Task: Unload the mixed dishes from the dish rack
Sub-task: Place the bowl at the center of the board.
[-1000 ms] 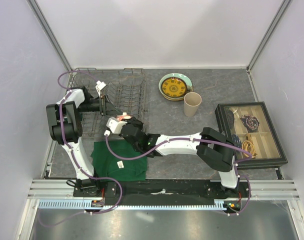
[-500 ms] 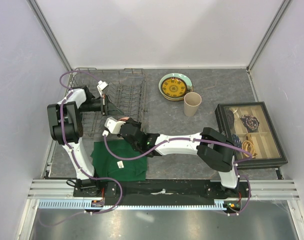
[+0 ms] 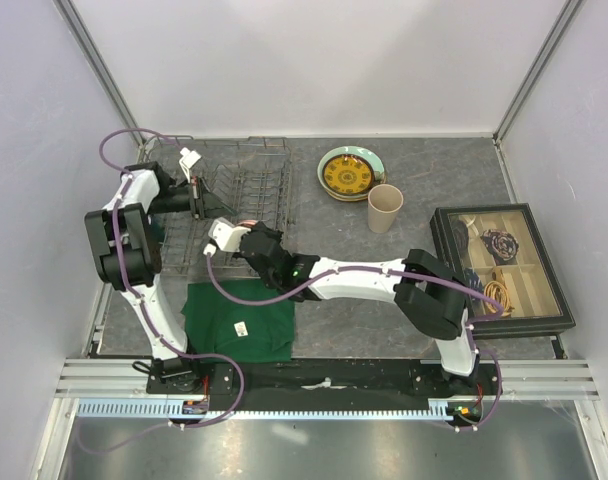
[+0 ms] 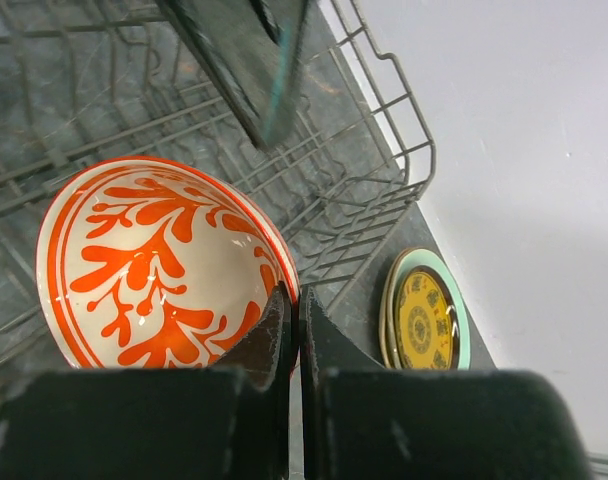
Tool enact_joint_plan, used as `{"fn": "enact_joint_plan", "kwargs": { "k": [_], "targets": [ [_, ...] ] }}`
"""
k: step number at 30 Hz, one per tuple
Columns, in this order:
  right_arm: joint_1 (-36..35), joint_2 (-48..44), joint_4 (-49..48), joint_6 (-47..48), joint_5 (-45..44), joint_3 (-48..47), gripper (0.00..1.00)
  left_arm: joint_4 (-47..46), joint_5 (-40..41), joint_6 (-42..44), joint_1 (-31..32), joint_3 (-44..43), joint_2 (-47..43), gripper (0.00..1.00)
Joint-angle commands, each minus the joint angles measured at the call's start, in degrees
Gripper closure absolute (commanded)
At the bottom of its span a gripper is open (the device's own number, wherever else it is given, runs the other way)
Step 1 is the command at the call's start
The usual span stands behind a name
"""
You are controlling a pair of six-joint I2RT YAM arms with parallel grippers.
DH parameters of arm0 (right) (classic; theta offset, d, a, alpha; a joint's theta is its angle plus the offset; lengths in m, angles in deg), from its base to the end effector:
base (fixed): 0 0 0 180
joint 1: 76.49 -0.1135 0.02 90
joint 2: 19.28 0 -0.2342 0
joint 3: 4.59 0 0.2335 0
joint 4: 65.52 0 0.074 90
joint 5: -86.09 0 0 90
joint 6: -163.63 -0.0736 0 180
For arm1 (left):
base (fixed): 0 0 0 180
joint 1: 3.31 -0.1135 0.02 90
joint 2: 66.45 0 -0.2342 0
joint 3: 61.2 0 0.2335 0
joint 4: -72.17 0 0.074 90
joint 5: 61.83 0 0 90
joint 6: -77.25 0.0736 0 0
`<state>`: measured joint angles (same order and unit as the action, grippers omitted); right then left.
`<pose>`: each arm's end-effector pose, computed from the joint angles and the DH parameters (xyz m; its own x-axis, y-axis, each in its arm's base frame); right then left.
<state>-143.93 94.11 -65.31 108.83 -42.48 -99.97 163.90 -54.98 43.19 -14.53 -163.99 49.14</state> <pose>0.2188 0.4072 0.2151 0.1872 -0.7241 -0.6638 -0.4735 0.5256 -0.7068 0.3360 -0.0078 0.1929 -0.7534 -0.0487 -0.6557 0.6368 0.1944 -0.7461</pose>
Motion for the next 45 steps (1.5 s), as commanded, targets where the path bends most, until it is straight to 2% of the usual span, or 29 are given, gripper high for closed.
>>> {"fn": "enact_joint_plan", "kwargs": {
  "k": [1,7,11,16,21,24,26,28,33,36,45],
  "targets": [
    [1.08,0.17,-2.81,1.10,-0.02,-5.02,1.00,11.23,-4.39,0.57,-2.83,-3.42,-0.37,0.90],
    [2.57,1.67,2.01,-1.09,1.12,-11.26,1.00,11.23,-4.65,-2.06,-6.52,-8.42,-0.72,0.88],
    [4.42,1.75,9.37,-6.35,3.05,-17.22,1.00,11.23,-3.16,-4.08,-7.67,-11.94,-1.42,0.88],
    [9.07,1.58,22.03,-15.06,8.41,-24.36,1.00,11.23,-1.84,-4.35,-7.85,-12.03,-2.47,0.89],
    [13.90,0.96,29.96,-22.61,14.38,-30.16,1.00,11.23,-0.61,-4.09,-7.94,-11.42,-3.62,0.94],
    [16.62,0.26,33.83,-25.00,17.54,-31.92,1.00,11.23,0.36,-4.00,-7.94,-11.33,-4.41,0.93],
    [18.21,-0.44,36.73,-27.54,19.40,-32.80,1.00,10.44,1.23,-4.35,-7.94,-10.98,-5.11,0.90],
    [20.67,-1.05,39.62,-30.09,22.39,-33.42,1.00,8.86,2.03,-6.09,-7.94,-10.02,-5.90,0.79],
    [25.59,-2.55,43.06,-32.39,26.08,-33.33,1.00,-4.99,7.12,-15.50,-7.94,-5.45,-11.51,0.65],
    [27.97,-4.13,44.38,-32.74,27.23,-32.10,1.00,-10.02,10.20,-19.72,-7.94,-3.25,-13.72,0.58],
    [33.42,-5.72,50.88,-33.09,31.62,-30.08,1.00,-17.16,16.71,-25.80,-7.85,-0.43,-18.38,0.51]
  ]
}}
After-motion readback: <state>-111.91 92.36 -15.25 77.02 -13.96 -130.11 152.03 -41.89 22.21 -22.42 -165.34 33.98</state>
